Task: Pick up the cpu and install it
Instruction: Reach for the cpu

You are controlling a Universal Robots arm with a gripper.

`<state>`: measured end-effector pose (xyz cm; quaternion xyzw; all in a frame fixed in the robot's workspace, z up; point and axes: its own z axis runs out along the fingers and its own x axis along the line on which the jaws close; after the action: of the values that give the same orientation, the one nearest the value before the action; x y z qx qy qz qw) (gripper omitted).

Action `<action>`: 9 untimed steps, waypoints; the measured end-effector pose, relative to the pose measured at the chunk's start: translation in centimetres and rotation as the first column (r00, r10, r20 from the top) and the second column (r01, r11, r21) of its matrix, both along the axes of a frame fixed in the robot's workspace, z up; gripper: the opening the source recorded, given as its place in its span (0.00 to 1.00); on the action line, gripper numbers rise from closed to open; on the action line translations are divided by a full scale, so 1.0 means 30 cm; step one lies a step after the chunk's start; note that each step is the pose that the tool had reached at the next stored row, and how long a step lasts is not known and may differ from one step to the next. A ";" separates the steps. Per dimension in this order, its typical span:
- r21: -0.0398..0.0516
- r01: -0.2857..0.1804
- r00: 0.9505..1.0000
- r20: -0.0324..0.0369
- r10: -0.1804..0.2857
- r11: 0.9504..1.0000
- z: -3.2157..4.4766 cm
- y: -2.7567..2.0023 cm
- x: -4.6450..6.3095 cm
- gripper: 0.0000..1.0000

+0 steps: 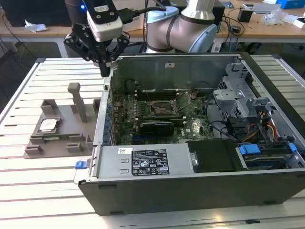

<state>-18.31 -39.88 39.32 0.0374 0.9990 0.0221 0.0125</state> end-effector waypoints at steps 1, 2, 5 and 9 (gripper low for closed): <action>0.000 0.000 1.000 0.000 0.000 1.000 0.000 0.000 -0.011 0.11; 0.000 0.000 1.000 0.000 0.000 1.000 0.000 0.000 -0.020 0.11; 0.000 0.000 1.000 0.000 0.000 1.000 0.000 0.000 -0.054 0.11; 0.000 0.000 1.000 0.000 0.000 1.000 0.000 0.000 -0.106 0.11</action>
<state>-21.48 -39.88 39.32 0.0374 0.9990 0.0221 0.0125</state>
